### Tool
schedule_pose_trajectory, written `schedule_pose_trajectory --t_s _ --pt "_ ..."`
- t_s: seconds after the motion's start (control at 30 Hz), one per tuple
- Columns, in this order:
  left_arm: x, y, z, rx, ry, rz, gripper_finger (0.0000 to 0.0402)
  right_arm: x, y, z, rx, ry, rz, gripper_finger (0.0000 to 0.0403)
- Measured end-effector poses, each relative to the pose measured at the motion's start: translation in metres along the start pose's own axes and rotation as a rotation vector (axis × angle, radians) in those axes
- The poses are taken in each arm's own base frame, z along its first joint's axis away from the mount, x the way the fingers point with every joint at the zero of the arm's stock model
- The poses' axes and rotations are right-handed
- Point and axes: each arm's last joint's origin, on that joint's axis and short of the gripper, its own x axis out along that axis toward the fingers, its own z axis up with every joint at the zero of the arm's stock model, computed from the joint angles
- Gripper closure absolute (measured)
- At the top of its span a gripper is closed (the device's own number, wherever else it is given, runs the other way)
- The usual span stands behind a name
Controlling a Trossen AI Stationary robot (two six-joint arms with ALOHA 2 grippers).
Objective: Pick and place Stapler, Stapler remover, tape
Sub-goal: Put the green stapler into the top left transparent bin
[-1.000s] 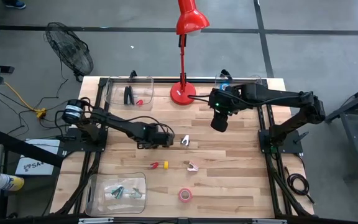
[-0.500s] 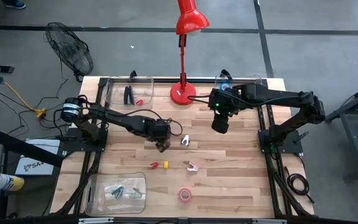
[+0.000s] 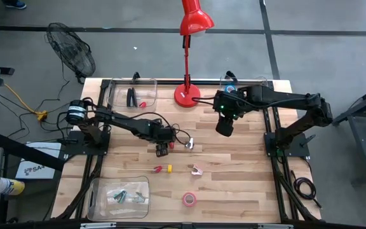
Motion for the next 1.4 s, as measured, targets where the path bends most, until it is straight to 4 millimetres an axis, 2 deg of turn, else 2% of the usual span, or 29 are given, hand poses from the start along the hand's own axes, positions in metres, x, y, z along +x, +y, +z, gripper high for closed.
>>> schedule_pose_trajectory --t_s 0.27,0.67,0.77,1.2,1.27,1.4 --pt "0.008 -0.002 0.005 0.042 -0.031 -0.007 0.0165 0.000 0.000 0.000 0.023 -0.002 0.000 0.0238" --pt "0.014 0.020 0.008 -0.018 -0.002 -0.116 0.0171 0.000 0.000 0.000 0.023 -0.004 0.001 0.0238" --pt "0.015 0.021 0.008 -0.027 0.000 -0.131 0.0193 0.000 0.000 0.000 0.019 -0.004 0.001 0.0238" --pt "0.015 0.020 0.009 -0.093 -0.002 -0.136 0.0336 0.000 0.000 0.000 -0.038 -0.005 0.000 0.0238" --pt "0.015 0.020 0.009 -0.128 0.000 -0.141 0.0351 0.000 0.000 0.000 -0.051 -0.004 0.000 0.0238" --pt "0.011 0.021 0.009 -0.232 -0.004 -0.146 0.0352 0.000 0.000 0.000 -0.087 -0.001 -0.001 0.0238"
